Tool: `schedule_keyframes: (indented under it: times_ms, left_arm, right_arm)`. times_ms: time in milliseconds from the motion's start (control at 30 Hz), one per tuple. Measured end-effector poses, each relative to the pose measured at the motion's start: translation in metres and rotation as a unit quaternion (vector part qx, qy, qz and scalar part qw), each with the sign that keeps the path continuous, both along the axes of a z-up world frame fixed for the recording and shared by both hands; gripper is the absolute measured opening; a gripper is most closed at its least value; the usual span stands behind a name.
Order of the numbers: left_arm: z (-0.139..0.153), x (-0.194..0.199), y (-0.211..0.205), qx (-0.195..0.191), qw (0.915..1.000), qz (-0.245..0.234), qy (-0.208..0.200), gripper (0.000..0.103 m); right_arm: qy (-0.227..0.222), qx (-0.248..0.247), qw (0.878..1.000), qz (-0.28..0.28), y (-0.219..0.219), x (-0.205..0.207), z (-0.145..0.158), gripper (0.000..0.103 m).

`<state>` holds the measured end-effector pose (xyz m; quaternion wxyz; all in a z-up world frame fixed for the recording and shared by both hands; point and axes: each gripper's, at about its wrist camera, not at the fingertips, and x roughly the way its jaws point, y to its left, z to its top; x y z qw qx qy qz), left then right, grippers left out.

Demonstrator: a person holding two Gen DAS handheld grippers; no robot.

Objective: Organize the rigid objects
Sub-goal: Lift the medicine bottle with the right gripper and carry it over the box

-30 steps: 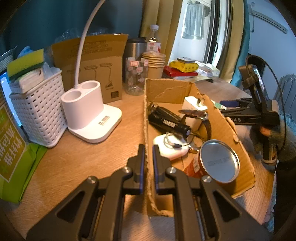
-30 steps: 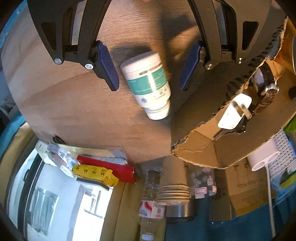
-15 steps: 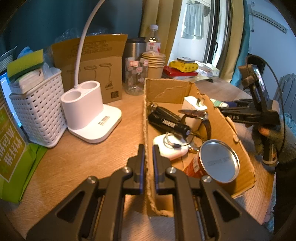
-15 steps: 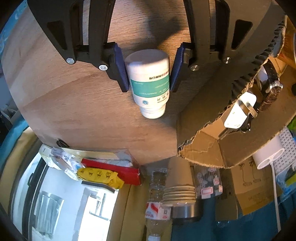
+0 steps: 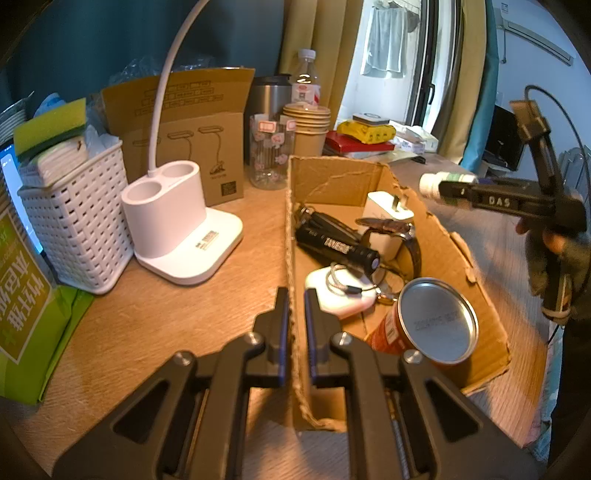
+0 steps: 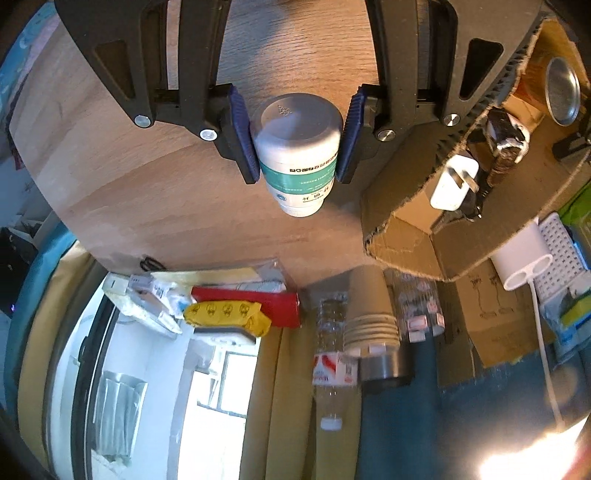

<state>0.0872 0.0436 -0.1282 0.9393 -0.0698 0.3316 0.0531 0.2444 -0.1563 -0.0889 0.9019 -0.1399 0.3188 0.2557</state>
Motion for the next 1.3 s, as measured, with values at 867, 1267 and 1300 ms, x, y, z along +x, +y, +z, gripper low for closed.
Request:
schedule_keyframes:
  times_ms: [867, 1267, 1300]
  left_arm:
    - [0.000, 0.000, 0.000, 0.000, 1.0000, 0.000, 0.000, 0.009]
    - [0.000, 0.000, 0.000, 0.000, 1.0000, 0.000, 0.000, 0.009]
    - [0.000, 0.000, 0.000, 0.000, 1.0000, 0.000, 0.000, 0.009]
  right_arm:
    - [-0.033, 0.024, 0.997, 0.062, 0.044, -0.021, 0.041, 0.046]
    - [-0.021, 0.016, 0.994, 0.106, 0.077, -0.020, 0.037, 0.046]
    - [-0.017, 0.017, 0.993, 0.112, 0.080, -0.019, 0.037, 0.046]
